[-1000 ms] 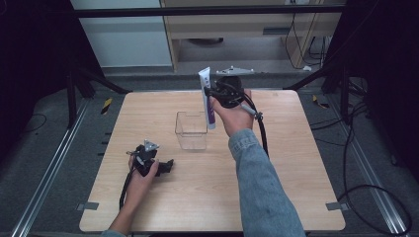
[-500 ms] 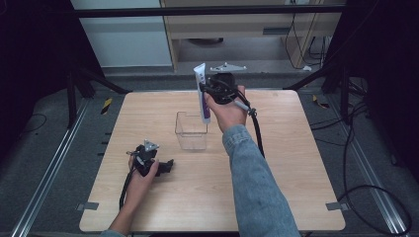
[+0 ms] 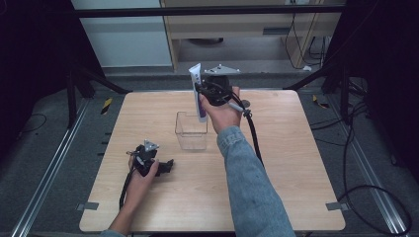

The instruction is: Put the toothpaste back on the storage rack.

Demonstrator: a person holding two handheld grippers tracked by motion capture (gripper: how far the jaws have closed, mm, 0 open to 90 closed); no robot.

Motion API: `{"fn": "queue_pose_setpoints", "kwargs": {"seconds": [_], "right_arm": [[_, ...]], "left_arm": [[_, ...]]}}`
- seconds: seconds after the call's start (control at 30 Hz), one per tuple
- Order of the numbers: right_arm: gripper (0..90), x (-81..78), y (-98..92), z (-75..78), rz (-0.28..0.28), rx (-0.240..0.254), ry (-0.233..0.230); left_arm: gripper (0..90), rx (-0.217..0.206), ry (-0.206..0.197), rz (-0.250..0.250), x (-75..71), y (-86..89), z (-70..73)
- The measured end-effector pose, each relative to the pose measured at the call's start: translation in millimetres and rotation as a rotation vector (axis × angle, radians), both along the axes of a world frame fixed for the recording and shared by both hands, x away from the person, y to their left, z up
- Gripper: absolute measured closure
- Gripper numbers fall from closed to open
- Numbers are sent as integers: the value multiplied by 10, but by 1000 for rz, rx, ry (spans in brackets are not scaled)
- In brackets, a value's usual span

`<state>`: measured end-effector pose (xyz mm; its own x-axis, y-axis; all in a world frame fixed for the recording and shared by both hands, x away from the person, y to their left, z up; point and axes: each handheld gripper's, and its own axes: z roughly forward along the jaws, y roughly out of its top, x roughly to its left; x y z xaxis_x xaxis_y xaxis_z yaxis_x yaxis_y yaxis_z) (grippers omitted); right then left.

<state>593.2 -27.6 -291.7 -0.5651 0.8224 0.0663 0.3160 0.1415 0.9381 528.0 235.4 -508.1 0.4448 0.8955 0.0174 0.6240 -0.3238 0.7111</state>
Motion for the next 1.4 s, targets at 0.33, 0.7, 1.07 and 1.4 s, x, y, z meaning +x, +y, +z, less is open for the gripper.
{"fn": "queue_pose_setpoints", "kwargs": {"seconds": [0.33, 0.7, 1.07, 1.4], "right_arm": [[805, 31, 54, -54, 1, 3, -2], [805, 40, 79, -101, 2, -3, 0], [804, 54, 97, -181, 3, -5, 6], [804, 66, 146, -262, 9, -6, 18]], "left_arm": [[0, -3, -2, 1, 1, -1, -2], [0, -5, -3, -1, 3, -1, -3], [0, -5, -2, -4, 6, 2, -3], [0, -3, -2, -7, 8, 4, -2]]}}
